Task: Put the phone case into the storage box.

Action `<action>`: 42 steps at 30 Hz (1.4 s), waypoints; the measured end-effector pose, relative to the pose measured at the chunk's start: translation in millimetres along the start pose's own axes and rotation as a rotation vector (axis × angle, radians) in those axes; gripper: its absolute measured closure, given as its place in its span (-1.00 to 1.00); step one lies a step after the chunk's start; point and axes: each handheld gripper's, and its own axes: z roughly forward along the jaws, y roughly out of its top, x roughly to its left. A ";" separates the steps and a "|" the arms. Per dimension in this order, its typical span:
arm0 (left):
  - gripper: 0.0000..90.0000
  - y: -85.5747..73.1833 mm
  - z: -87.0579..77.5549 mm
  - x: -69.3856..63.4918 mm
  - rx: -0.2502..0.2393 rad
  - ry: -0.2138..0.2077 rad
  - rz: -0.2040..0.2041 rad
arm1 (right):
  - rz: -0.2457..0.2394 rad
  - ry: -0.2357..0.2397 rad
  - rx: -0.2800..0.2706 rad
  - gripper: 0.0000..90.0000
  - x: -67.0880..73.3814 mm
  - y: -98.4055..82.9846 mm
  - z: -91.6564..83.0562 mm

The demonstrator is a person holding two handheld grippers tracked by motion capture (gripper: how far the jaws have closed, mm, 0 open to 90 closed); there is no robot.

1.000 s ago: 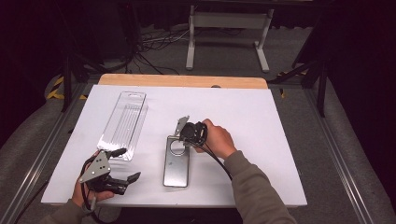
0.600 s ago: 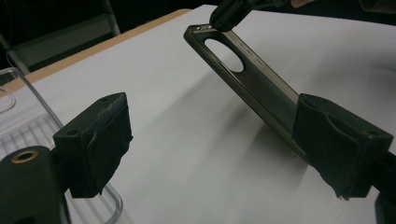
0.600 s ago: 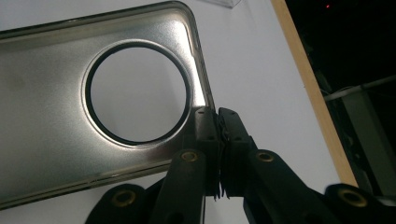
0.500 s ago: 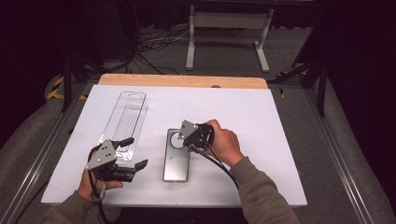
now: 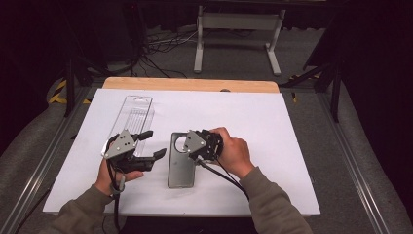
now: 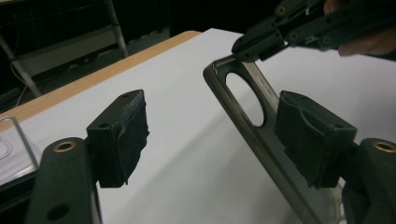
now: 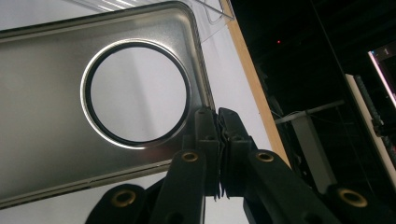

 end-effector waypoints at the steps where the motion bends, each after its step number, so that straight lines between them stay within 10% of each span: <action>1: -0.37 3.1 5.9 1.3 0.013 0.000 -0.009 | -0.015 -0.016 0.001 0.95 1.5 1.2 -0.7; 32: 0.71 32.0 31.5 7.6 0.016 -0.041 -0.042 | -0.217 -0.311 -0.064 0.95 18.4 12.9 -18.3; 42: 0.77 35.2 28.7 5.0 0.003 -0.018 -0.018 | -0.243 -0.326 -0.066 0.93 18.8 13.6 -21.0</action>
